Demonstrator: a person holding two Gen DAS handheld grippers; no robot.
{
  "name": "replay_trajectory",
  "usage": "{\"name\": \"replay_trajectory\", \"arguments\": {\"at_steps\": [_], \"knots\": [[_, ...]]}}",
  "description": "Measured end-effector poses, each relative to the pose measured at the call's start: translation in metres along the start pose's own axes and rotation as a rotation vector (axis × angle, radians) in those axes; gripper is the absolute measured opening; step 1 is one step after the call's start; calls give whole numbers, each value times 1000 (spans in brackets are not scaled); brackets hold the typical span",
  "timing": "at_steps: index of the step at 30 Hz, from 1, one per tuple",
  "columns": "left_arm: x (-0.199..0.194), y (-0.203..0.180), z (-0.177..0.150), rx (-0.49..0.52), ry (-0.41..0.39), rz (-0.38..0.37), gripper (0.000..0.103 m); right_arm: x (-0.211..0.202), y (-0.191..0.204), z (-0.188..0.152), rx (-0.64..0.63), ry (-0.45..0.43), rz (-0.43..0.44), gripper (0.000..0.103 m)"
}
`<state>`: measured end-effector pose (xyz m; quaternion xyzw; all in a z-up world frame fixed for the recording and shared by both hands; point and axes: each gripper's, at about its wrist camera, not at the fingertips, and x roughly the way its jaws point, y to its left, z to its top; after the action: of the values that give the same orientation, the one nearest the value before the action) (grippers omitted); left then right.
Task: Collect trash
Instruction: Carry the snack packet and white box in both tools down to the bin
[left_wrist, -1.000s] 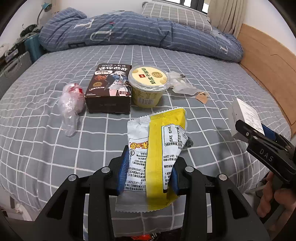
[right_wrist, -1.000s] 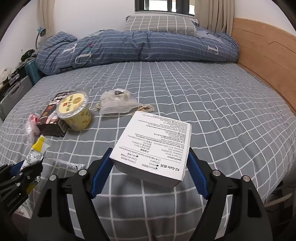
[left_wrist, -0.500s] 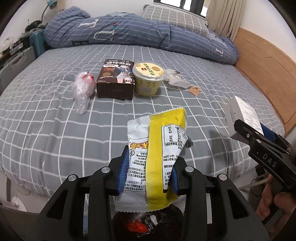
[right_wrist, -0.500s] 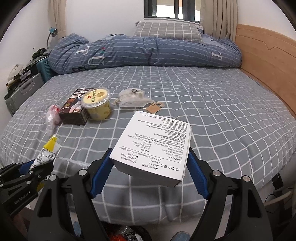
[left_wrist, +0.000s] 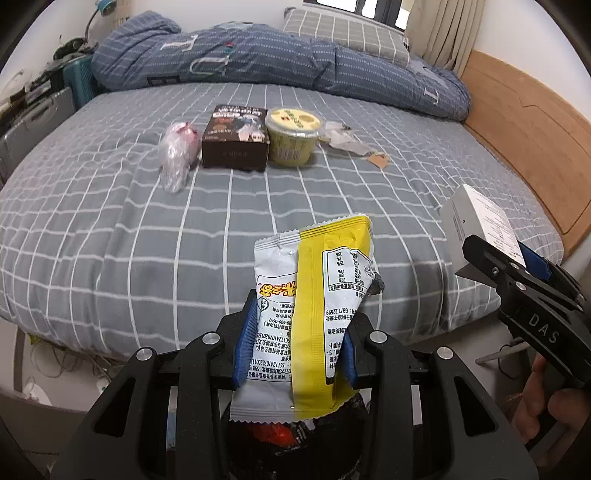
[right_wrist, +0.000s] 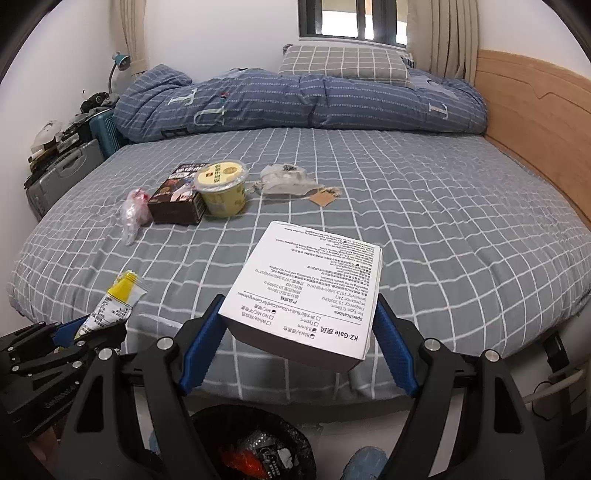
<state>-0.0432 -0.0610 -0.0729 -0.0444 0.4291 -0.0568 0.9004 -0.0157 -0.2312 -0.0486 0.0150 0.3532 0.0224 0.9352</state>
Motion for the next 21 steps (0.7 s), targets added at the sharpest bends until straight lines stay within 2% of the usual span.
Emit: {"name": "replay_trajectory", "arguments": {"at_steps": [21], "knots": [[-21,3,-49,-27,43,-11,37,-42,20,-59,-40,44,31,74]]}}
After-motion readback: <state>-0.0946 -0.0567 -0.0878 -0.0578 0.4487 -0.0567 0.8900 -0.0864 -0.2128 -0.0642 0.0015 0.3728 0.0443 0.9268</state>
